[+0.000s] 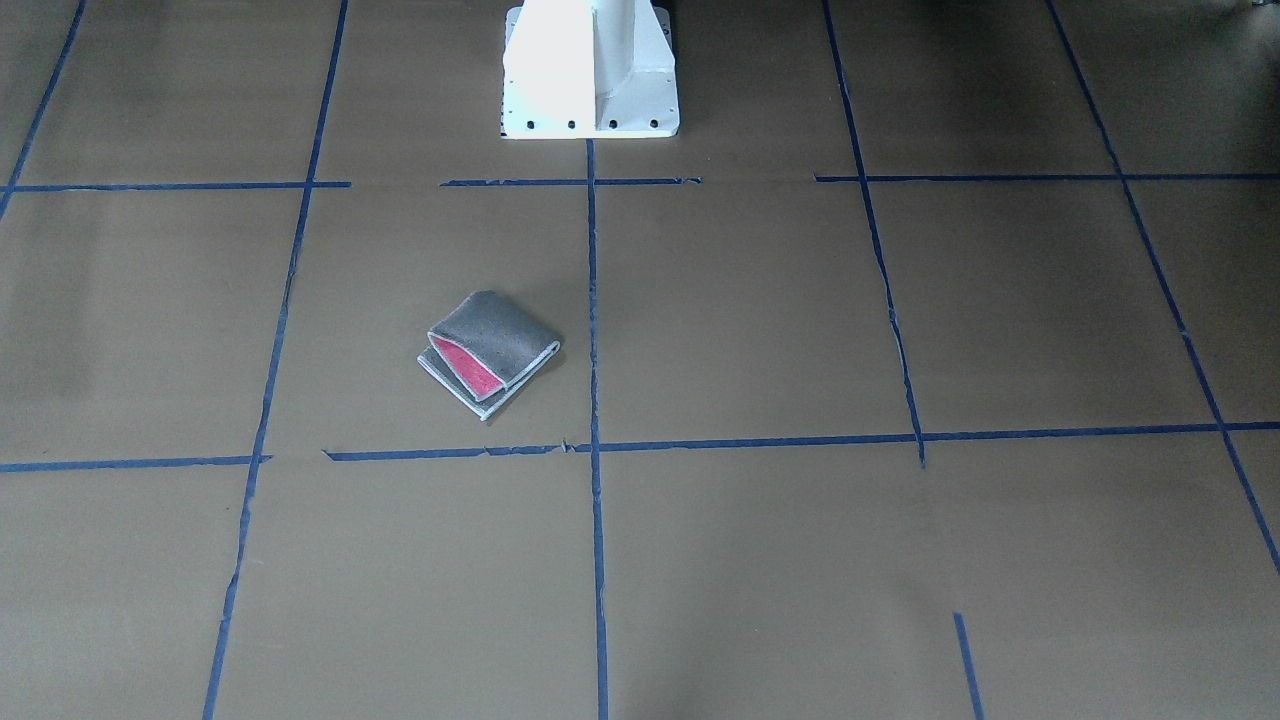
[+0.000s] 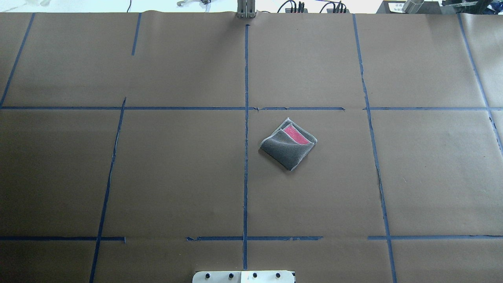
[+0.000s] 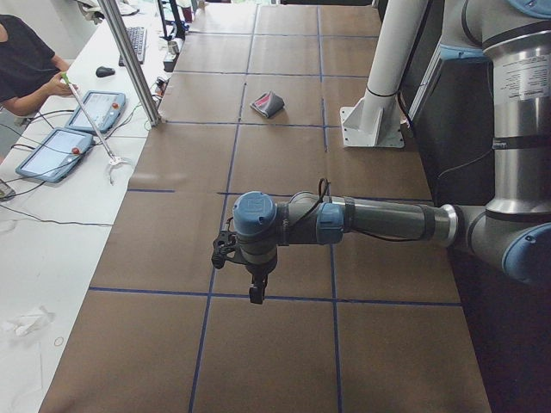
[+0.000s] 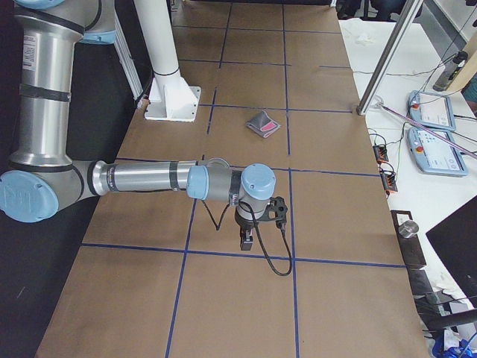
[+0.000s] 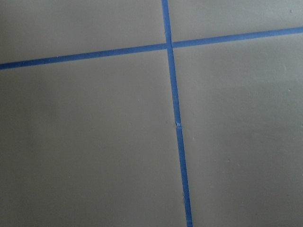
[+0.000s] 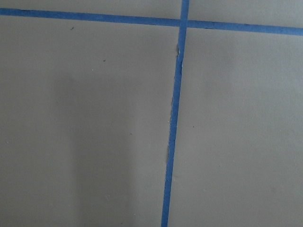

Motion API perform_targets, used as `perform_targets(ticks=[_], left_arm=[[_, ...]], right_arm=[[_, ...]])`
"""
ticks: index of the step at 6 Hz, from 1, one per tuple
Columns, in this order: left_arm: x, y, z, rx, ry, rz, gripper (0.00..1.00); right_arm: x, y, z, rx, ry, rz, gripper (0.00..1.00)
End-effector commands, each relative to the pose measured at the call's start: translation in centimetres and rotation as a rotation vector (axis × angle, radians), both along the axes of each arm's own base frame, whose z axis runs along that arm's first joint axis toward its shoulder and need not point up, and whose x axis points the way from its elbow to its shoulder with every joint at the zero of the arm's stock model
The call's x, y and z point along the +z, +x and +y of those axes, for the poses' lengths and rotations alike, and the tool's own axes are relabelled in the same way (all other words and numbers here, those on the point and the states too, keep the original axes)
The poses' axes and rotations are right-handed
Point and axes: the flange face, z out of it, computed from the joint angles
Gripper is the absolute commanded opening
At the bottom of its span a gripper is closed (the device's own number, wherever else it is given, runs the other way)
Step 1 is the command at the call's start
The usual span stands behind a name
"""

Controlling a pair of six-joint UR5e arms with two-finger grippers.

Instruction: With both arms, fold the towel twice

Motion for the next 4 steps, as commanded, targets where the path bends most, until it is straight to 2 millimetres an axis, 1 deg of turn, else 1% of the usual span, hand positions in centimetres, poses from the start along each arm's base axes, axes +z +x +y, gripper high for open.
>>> perform_targets(ticks=[1, 3, 4], left_arm=[[0.13, 0.03, 0.73, 0.0, -0.007, 0.0, 1.0], [0.48, 0.05, 0.69, 0.001, -0.014, -0.006, 1.0], [0.55, 0.06, 0.76, 0.001, -0.016, -0.006, 1.0]], right_arm=[[0.01, 0.14, -0.01, 0.006, -0.002, -0.001, 1.0], [-0.62, 0.12, -0.4, 0.006, 0.012, -0.003, 1.0], [-0.28, 0.1, -0.9, 0.006, 0.007, -0.003, 1.0]])
